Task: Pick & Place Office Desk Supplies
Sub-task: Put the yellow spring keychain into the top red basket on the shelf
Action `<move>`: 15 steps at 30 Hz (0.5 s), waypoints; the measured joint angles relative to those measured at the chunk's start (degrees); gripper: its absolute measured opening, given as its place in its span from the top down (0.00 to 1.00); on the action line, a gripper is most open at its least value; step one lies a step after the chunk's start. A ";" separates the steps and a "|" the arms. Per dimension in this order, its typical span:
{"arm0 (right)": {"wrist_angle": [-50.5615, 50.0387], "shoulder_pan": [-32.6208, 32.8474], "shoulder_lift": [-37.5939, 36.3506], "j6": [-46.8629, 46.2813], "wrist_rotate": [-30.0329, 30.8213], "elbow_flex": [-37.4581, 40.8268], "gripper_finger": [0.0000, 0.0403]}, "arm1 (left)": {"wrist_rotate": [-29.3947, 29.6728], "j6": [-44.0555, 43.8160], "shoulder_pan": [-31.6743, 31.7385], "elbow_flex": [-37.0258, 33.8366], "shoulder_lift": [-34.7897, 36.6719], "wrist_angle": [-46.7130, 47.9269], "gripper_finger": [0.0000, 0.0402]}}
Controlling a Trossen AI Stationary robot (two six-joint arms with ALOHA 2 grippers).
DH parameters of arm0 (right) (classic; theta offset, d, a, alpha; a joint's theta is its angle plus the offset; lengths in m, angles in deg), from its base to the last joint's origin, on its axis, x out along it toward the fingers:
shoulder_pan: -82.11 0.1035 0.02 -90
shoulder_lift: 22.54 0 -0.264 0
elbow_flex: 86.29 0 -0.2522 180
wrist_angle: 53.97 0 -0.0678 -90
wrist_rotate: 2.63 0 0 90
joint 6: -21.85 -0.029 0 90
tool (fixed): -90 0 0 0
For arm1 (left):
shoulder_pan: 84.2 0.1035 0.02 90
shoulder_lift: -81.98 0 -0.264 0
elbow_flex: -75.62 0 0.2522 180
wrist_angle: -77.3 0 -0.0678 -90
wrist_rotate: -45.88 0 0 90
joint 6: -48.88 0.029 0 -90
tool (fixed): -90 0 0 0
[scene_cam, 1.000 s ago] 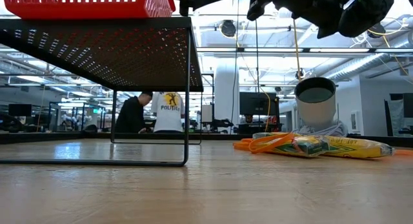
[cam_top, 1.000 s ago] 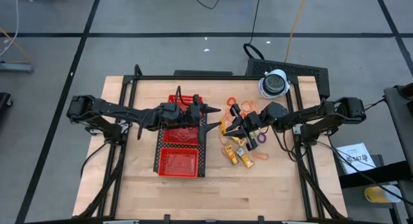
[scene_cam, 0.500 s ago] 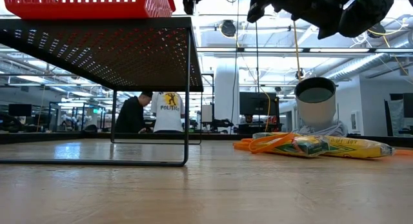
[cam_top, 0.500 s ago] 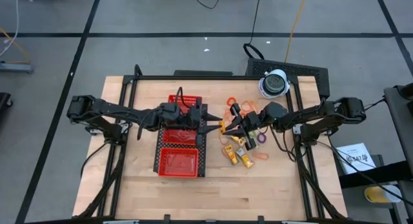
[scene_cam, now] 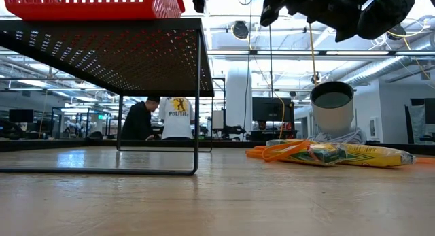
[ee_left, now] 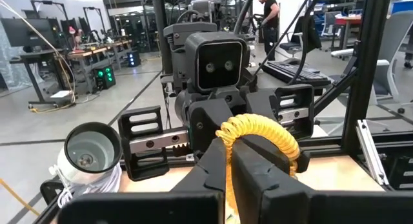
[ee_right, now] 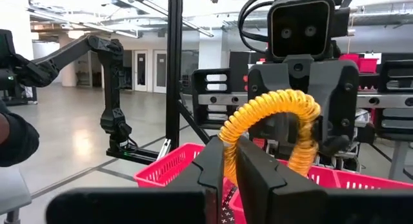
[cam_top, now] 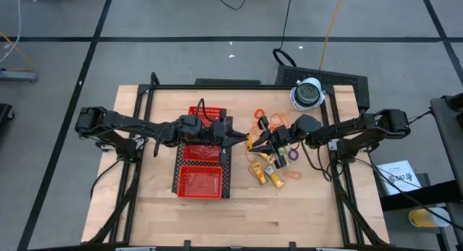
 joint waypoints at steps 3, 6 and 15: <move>-1.23 0.02 -0.04 0.30 2.64 0.00 0.92 | 0.02 0.07 0.00 0.00 0.00 -0.03 0.95; -4.53 -0.61 -1.19 0.64 4.07 0.02 0.85 | 0.04 0.37 0.00 -0.02 0.30 0.13 0.95; -21.00 -3.44 -10.38 -0.73 4.12 0.02 0.55 | 2.60 0.48 -0.04 -0.02 6.20 6.83 0.96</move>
